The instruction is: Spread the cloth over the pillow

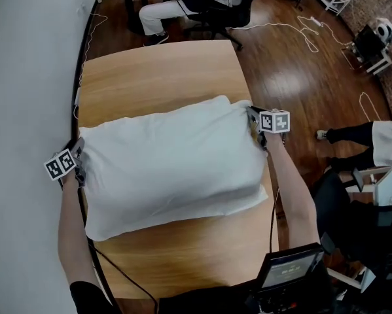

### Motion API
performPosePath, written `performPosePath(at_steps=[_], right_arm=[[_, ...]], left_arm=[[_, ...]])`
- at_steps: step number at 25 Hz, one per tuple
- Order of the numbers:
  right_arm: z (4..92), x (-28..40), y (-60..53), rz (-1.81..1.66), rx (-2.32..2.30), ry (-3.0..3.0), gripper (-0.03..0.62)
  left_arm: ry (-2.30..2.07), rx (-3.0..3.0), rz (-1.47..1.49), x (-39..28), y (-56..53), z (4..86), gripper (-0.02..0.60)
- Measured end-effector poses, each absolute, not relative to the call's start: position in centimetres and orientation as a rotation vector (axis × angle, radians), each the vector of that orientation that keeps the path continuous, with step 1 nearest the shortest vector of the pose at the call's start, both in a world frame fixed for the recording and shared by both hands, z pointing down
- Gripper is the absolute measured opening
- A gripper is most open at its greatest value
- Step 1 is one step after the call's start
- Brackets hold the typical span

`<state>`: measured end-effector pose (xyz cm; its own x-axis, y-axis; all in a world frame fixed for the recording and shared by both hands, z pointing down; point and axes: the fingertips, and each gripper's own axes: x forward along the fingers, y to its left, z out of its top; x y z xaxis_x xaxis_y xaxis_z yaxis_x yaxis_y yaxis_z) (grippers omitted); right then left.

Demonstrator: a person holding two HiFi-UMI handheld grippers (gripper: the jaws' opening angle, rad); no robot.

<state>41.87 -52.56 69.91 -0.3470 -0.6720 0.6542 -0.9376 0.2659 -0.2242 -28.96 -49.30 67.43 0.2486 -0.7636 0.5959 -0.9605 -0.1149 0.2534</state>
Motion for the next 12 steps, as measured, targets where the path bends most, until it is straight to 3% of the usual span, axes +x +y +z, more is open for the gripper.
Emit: performPosePath(at_steps=[8, 10, 11, 12], right_arm=[[61.7, 44.7, -52.3, 0.832, 1.632, -2.418, 0.015], [57.8, 43.9, -51.8, 0.791, 1.639, -2.533, 0.015], [55.7, 43.6, -51.6, 0.762, 1.638, -2.581, 0.015], [53.9, 43.2, -51.6, 0.731, 1.632, -2.623, 0.015]], left_arm=[[-1.289, 1.987, 0.41, -25.3, -49.5, 67.2, 0.211], [-1.288, 2.0, 0.407, -26.3, -48.8, 66.0, 0.109], [-1.305, 2.017, 0.395, -26.7, -48.7, 65.3, 0.018], [-1.327, 2.039, 0.374, -27.2, -49.0, 64.4, 0.008]])
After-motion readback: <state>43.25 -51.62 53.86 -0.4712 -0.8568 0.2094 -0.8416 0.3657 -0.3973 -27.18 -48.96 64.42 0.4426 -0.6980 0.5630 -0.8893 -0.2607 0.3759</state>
